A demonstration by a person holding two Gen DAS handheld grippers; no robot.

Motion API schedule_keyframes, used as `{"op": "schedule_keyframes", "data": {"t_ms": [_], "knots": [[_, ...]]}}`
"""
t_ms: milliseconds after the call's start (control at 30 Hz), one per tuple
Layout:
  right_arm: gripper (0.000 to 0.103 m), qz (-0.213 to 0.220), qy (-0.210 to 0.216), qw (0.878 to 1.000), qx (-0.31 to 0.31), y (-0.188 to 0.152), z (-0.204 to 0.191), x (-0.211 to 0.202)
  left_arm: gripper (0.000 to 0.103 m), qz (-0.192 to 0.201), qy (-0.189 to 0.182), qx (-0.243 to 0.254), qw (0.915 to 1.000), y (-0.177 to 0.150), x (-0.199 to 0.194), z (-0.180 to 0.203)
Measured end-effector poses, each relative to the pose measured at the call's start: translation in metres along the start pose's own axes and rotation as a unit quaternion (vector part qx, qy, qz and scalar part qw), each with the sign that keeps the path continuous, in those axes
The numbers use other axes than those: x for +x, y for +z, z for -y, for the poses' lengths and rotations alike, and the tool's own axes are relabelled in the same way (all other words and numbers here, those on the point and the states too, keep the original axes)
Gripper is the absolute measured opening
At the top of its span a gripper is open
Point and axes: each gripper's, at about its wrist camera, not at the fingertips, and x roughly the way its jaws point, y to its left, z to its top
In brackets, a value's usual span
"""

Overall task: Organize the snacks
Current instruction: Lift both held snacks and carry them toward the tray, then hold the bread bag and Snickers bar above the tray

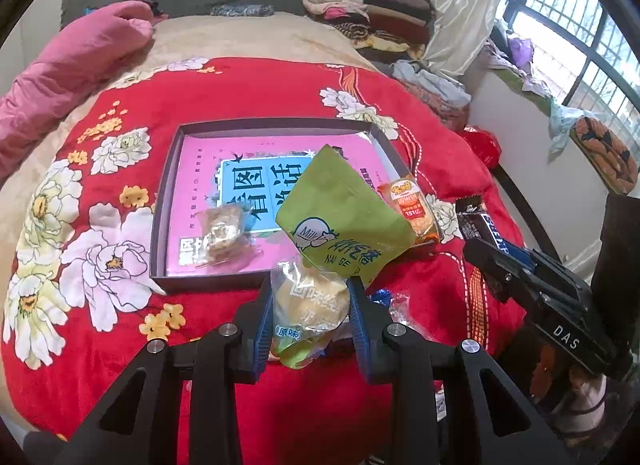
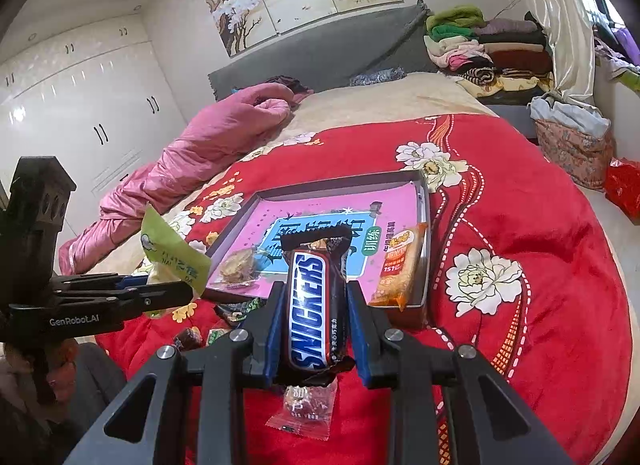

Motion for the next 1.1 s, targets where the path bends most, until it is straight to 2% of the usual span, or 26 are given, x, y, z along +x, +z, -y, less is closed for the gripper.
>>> {"op": "schedule_keyframes", "data": {"t_ms": [600, 1100], "knots": [[0.03, 0.011, -0.003, 1.0, -0.013, 0.008, -0.006, 0.003, 0.035, 0.008, 0.013, -0.011, 0.9998, 0.017, 0.013, -0.009], [0.03, 0.018, 0.0, 1.0, 0.0, 0.023, 0.007, 0.014, 0.035, 0.01, 0.017, -0.016, 0.9997, 0.033, 0.03, -0.012]]}}
